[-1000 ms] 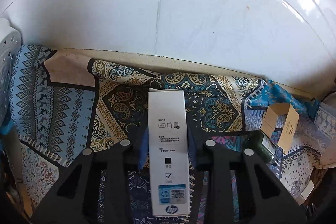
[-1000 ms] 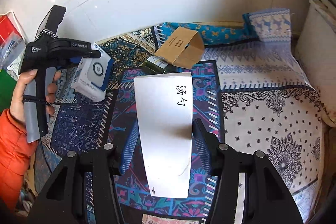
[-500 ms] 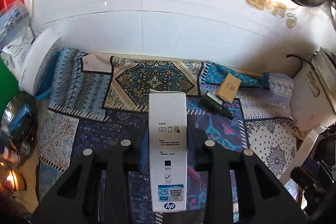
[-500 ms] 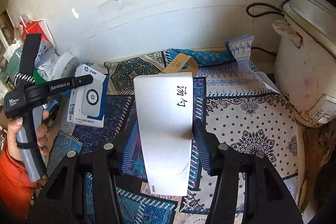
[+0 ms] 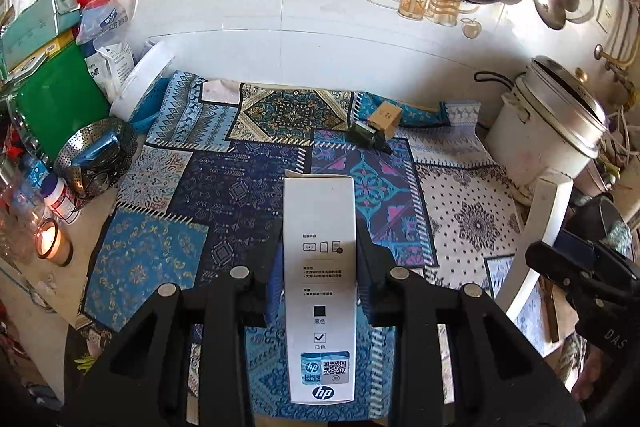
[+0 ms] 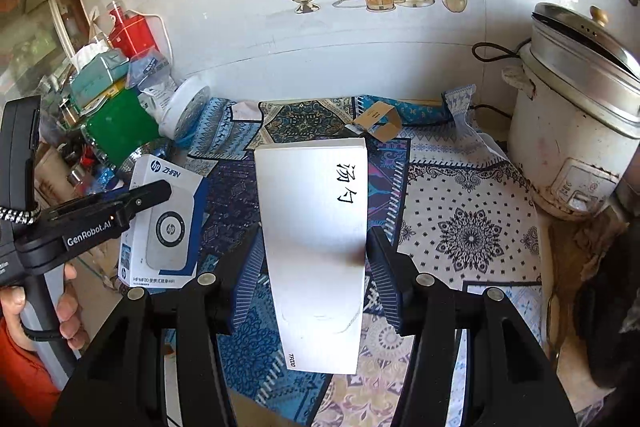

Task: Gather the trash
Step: 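Lift the HP box and paper sleeve and carry them down toward the bin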

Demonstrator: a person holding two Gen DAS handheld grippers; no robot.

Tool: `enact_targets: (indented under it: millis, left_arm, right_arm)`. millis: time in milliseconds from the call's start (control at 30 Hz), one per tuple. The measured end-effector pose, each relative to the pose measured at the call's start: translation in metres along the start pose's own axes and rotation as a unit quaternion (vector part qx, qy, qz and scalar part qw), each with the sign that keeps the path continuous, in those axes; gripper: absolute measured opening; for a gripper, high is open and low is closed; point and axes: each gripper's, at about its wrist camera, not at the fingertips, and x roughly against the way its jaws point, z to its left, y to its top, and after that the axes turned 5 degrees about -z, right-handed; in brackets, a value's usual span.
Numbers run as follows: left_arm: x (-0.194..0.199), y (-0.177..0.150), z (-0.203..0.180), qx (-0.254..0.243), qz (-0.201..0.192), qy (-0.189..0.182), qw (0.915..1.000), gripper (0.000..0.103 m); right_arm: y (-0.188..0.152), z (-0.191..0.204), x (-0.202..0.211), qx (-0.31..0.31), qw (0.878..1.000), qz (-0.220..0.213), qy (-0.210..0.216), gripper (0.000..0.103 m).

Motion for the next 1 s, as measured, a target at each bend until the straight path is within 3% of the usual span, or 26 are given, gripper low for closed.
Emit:
enact_targets:
  millis: [200, 567, 833, 1000]
  left_arm:
    - [0.044, -0.068, 0.01, -0.056, 0.002, -0.013, 0.9984, 0.031]
    - [0.101, -0.196, 0.041, -0.111, 0.065, -0.055, 0.9902, 0.031]
    - [0.096, -0.265, 0.037, -0.126, 0.126, -0.062, 0.9821, 0.031]
    - [0.075, -0.306, 0.032, -0.113, 0.164, -0.059, 0.9782, 0.031]
  right_arm:
    - [-0.055, 0.041, 0.027, -0.026, 0.999, -0.003, -0.029, 0.049]
    - [-0.18, 0.111, 0.055, -0.094, 0.992, 0.048, -0.066, 0.049]
    - [-0.241, 0.117, 0.061, -0.115, 0.985, 0.099, -0.083, 0.049]
    - [-0.277, 0.096, 0.046, -0.127, 0.978, 0.136, -0.09, 0.049]
